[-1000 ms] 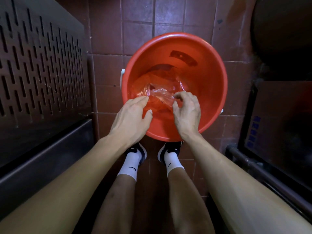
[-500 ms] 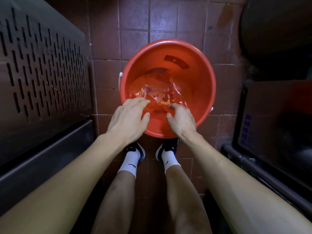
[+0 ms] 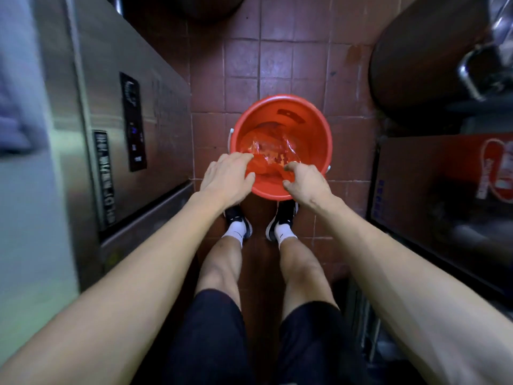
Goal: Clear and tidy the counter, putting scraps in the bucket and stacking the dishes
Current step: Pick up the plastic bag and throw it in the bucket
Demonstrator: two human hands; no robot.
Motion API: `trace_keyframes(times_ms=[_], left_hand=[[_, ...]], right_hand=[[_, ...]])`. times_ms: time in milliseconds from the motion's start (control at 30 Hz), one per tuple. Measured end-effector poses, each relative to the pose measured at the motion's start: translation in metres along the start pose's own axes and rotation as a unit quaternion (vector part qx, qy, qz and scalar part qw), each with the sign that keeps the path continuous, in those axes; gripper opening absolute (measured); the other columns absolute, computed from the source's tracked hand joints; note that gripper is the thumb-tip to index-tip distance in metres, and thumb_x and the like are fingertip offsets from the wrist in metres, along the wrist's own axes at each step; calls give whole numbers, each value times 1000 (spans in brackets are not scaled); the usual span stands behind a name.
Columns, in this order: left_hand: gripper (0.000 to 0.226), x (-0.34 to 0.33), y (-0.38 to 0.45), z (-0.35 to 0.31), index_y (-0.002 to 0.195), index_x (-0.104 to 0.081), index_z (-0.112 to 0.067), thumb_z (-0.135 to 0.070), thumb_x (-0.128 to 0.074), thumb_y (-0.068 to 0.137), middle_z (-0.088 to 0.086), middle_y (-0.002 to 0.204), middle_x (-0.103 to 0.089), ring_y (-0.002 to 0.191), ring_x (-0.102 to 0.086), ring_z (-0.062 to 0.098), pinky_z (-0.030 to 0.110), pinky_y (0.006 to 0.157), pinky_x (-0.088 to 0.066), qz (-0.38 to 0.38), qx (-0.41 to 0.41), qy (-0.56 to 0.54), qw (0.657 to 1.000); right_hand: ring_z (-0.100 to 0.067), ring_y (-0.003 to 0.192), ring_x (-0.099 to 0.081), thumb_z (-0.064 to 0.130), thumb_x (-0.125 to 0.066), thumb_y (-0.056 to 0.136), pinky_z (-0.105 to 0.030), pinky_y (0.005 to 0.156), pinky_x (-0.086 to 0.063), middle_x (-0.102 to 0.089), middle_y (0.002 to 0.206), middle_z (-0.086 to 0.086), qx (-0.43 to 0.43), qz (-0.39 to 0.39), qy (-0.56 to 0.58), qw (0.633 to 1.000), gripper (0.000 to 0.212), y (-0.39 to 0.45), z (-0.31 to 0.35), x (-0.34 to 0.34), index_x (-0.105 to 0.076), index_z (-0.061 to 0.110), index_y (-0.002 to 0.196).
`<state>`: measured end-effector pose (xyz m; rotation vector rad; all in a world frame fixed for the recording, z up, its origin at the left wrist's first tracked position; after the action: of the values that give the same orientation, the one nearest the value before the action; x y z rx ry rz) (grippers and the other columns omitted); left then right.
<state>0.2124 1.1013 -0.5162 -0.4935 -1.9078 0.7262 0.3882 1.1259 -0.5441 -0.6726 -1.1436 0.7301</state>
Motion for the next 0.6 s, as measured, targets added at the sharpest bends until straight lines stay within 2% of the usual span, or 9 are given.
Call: trace_keyframes(times_ms=[167,300,500,600], left_hand=[[54,65,-56,-11,145,-43,-24,-40,-52,95,1,144,-52,129,-48,30,47,102,-41,-45,23,-25,998],[51,104,-104,-20,144,-44,-24,-39,-51,95,1,142,-53,128,-49,28,46,103,-43,-91,44,-30,994],[51,124,-189,-35,145,-42,-24,-41,-48,97,-2,146,-49,134,-42,22,44,109,-39,-133,79,-12,988],[52,133,-230,-30,146,-41,-25,-42,-48,98,-2,147,-48,135,-41,21,43,109,-38,-175,125,-37,976]], right_hand=[[-35,124,-57,22,-60,89,-41,102,-49,-62,134,-15,50,30,-32,998,50,-63,40,37,-55,23,139],[-33,117,-62,25,-63,89,-40,98,-51,-68,126,-13,99,-10,-9,995,46,-99,72,76,-60,23,135],[-29,112,-66,22,-65,86,-40,94,-54,-72,119,-8,205,-14,-22,978,38,-160,115,115,-66,23,124],[-28,113,-65,22,-66,85,-35,92,-52,-70,122,-9,270,-19,-55,961,46,-191,142,126,-62,23,131]])
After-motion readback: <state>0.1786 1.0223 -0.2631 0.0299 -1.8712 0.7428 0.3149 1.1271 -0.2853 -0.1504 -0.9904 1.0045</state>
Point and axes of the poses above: each hand's wrist, its own y-axis towards the middle knuckle, its own x-axis out of the back of the hand, z = x × y, the point moved 9 cm from there along y, towards the middle knuckle
